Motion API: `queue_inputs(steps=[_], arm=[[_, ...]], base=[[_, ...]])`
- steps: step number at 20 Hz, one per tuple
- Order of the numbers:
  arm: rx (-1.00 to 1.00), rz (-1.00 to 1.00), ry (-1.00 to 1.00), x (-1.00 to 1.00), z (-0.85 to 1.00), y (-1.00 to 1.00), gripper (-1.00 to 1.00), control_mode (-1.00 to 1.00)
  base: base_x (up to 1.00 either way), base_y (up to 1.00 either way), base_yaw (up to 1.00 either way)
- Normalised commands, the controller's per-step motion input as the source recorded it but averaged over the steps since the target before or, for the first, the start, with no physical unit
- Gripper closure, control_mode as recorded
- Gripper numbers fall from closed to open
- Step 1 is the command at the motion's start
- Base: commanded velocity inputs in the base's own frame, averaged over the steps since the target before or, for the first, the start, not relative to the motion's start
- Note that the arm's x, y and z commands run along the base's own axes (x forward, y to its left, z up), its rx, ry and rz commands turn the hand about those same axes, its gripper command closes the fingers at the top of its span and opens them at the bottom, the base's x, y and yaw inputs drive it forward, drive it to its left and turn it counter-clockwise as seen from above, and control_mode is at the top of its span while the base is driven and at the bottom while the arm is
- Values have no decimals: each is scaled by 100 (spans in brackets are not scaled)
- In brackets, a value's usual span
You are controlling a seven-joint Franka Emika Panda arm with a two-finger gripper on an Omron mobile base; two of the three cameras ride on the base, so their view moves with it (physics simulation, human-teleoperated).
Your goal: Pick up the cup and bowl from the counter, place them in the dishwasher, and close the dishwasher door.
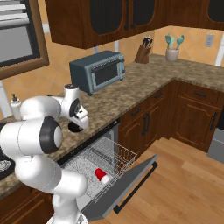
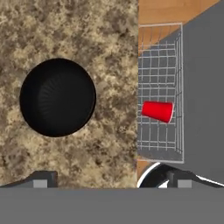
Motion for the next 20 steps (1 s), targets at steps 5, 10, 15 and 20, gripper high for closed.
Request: queue_inputs(steps=[5,10,15,20], arm=[[0,0,3,55,-48,1,-100,-100],[0,0,2,56,-61,17,-100,-100],[2,0,3,43,-54,14,-100,-100],[3,0,1,25,-51,10,100,-100]], base=[[0,0,0],[0,0,0],[0,0,0],[0,0,0]])
